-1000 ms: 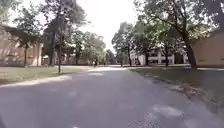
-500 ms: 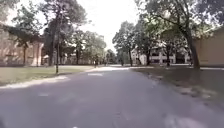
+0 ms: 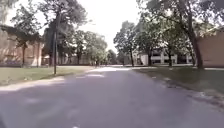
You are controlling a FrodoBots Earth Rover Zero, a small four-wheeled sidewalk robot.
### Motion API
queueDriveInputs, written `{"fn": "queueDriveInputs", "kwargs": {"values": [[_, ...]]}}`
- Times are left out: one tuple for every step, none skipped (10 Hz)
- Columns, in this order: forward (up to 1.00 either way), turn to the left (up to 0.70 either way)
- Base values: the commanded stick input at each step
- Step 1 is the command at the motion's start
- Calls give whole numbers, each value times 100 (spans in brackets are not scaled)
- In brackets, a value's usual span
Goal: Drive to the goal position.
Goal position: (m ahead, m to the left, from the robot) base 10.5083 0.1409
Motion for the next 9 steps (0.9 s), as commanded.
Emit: {"fn": "queueDriveInputs", "kwargs": {"values": [[85, 0], [85, 0], [85, 0], [85, 0], [85, -22], [85, -34], [85, -34], [85, -34], [85, -34]]}}
